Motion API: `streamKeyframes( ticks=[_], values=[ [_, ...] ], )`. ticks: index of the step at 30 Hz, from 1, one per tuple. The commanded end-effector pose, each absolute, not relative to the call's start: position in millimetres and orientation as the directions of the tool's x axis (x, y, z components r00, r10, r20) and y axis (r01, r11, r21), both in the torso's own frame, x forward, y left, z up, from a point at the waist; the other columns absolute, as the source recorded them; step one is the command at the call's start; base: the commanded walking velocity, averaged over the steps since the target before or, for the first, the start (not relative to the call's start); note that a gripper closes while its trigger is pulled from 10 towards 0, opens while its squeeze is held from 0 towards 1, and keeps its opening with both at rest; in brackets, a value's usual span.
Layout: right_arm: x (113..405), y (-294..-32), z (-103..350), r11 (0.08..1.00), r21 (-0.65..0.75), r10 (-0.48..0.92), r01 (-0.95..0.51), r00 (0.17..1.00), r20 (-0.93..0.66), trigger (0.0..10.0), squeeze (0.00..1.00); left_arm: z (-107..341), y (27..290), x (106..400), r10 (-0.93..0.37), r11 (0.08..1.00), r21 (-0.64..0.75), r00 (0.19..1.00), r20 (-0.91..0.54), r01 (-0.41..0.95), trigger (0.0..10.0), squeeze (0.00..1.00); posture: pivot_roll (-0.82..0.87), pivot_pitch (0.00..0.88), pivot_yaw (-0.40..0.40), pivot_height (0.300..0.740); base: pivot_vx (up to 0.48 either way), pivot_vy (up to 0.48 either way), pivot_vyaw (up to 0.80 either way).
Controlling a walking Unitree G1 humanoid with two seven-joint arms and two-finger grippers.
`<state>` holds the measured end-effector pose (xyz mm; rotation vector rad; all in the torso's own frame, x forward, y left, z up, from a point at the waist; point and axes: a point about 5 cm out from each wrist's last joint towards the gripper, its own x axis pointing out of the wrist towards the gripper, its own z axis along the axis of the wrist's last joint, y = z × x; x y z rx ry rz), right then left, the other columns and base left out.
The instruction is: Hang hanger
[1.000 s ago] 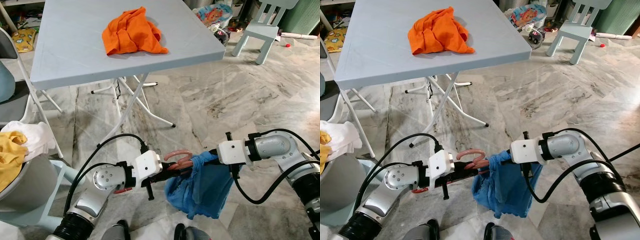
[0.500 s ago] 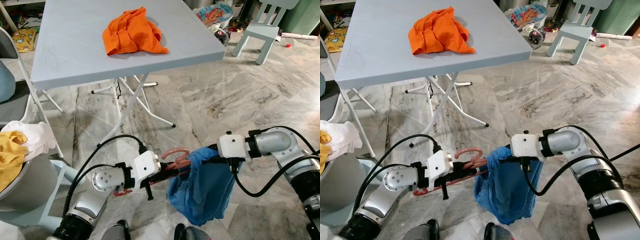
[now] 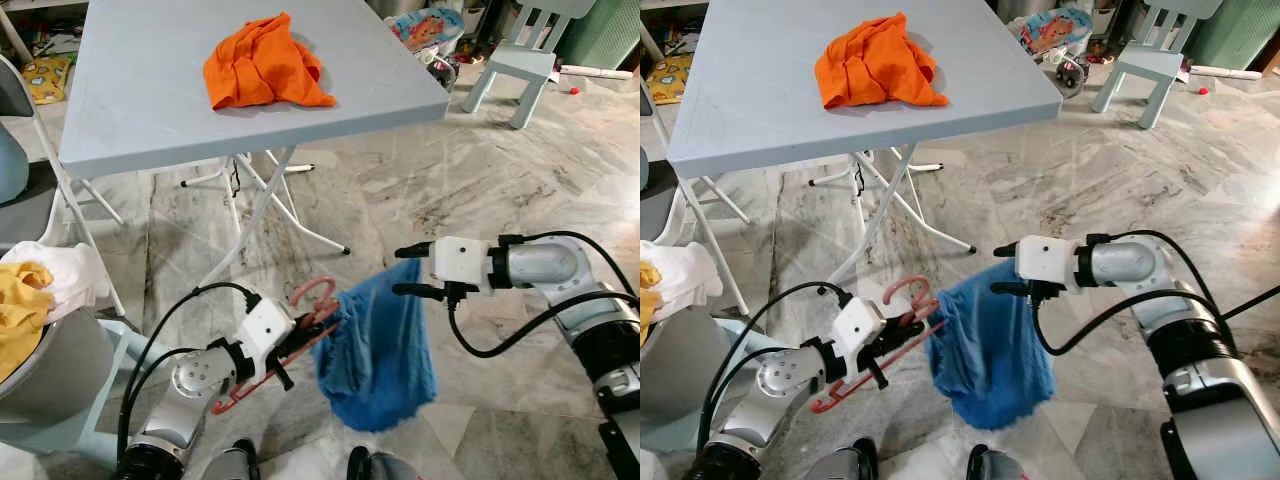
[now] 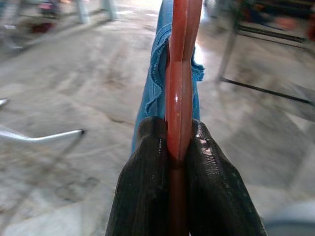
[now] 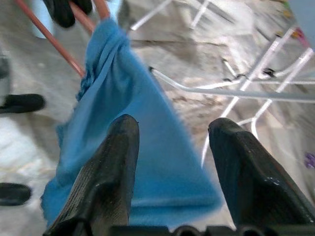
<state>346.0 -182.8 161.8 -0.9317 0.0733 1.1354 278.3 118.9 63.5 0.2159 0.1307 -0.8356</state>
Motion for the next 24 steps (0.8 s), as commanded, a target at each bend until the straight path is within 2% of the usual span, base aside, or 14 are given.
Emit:
streamKeyframes(
  ticks=[1, 2, 3, 6, 7, 8, 9, 10, 11, 13, 14, 15, 21, 24],
  values=[
    [349.9, -182.2, 163.1, 0.129, -0.616, 0.724, -0.777, 0.498, -0.478, 10.0, 1.00, 68.7, 122.0, 283.1, -0.691, 0.695, 0.119, 0.705, -0.160, 0.709, 0.0, 0.00, 0.02, 0.163, -0.072, 0.740, 0.000, 0.000, 0.00],
    [349.9, -182.2, 163.1, 0.129, -0.616, 0.724, -0.777, 0.498, -0.478, 10.0, 1.00, 68.7, 122.0, 283.1, -0.691, 0.695, 0.119, 0.705, -0.160, 0.709, 0.0, 0.00, 0.02, 0.163, -0.072, 0.740, 0.000, 0.000, 0.00],
    [353.0, -178.2, 159.5, 0.203, -0.618, 0.717, -0.760, 0.545, -0.435, 10.0, 1.00, 71.2, 123.9, 285.8, -0.668, 0.720, 0.122, 0.730, -0.142, 0.683, 0.0, 0.00, 0.03, 0.161, -0.075, 0.740, 0.000, 0.000, 0.00],
    [356.2, -175.2, 154.9, 0.286, -0.623, 0.697, -0.728, 0.604, -0.386, 10.0, 1.00, 72.9, 124.8, 287.6, -0.650, 0.737, 0.132, 0.749, -0.129, 0.663, 0.0, 0.00, 0.04, 0.158, -0.076, 0.740, 0.000, 0.000, 0.00],
    [362.5, -173.3, 149.0, 0.474, -0.570, 0.646, -0.671, 0.705, -0.292, 10.0, 1.00, 75.3, 125.3, 290.4, -0.619, 0.768, 0.123, 0.778, -0.106, 0.628, 0.0, 0.00, 0.04, 0.152, -0.075, 0.740, 0.000, 0.000, 0.00],
    [362.5, -173.3, 149.0, 0.474, -0.570, 0.646, -0.671, 0.705, -0.292, 10.0, 1.00, 75.3, 125.3, 290.4, -0.619, 0.768, 0.123, 0.778, -0.106, 0.628, 0.0, 0.00, 0.04, 0.152, -0.075, 0.740, 0.000, 0.000, 0.00],
    [364.8, -173.0, 146.4, 0.548, -0.542, 0.613, -0.637, 0.747, -0.257, 10.0, 1.00, 76.5, 125.3, 291.2, -0.610, 0.777, 0.122, 0.786, -0.096, 0.618, 0.0, 0.00, 0.04, 0.152, -0.075, 0.740, 0.000, 0.000, 0.00],
    [368.2, -174.5, 138.2, 0.697, -0.433, 0.537, -0.572, 0.816, -0.214, 10.0, 1.00, 78.3, 125.8, 292.9, -0.586, 0.800, 0.109, 0.807, -0.078, 0.591, 0.0, 0.00, 0.05, 0.144, -0.068, 0.740, 0.000, 0.000, 0.00],
    [368.2, -174.5, 138.2, 0.697, -0.433, 0.537, -0.572, 0.816, -0.214, 10.0, 1.00, 78.3, 125.8, 292.9, -0.586, 0.800, 0.109, 0.807, -0.078, 0.591, 0.0, 0.00, 0.05, 0.144, -0.068, 0.740, 0.000, 0.000, 0.00],
    [368.2, -176.5, 124.0, 0.833, -0.276, 0.439, -0.479, 0.877, -0.197, 10.0, 1.00, 81.0, 126.6, 295.4, -0.555, 0.824, 0.095, 0.830, -0.059, 0.558, 0.0, 0.00, 0.05, 0.142, -0.064, 0.740, 0.000, 0.000, 0.00],
    [366.7, -176.8, 118.1, 0.859, -0.227, 0.419, -0.459, 0.885, -0.204, 10.0, 0.82, 82.3, 126.5, 296.1, -0.549, 0.829, 0.095, 0.834, -0.051, 0.551, 0.0, 0.00, 0.06, 0.139, -0.060, 0.740, 0.000, 0.000, 0.00],
    [364.6, -177.3, 111.1, 0.885, -0.171, 0.396, -0.434, 0.893, -0.215, 10.0, 0.00, 83.9, 126.8, 296.7, -0.543, 0.833, 0.100, 0.839, -0.043, 0.544, 0.0, 0.00, 0.06, 0.136, -0.052, 0.740, 0.000, 0.000, 0.00],
    [362.4, -183.2, 103.7, 0.932, -0.096, 0.323, -0.350, 0.920, -0.223, 10.0, 0.00, 94.6, 124.5, 298.6, -0.553, 0.831, 0.075, 0.833, -0.011, 0.552, 0.0, 0.00, 0.08, 0.122, -0.042, 0.740, 0.000, 0.000, 0.00],
    [360.3, -178.0, 107.0, 0.906, -0.195, 0.344, -0.375, 0.922, -0.175, 10.0, 0.00, 105.0, 117.9, 298.7, -0.587, 0.809, 0.059, 0.810, 0.017, 0.585, 0.0, 0.00, 0.09, 0.125, -0.037, 0.740, 0.000, 0.000, 0.00]
  ],
)
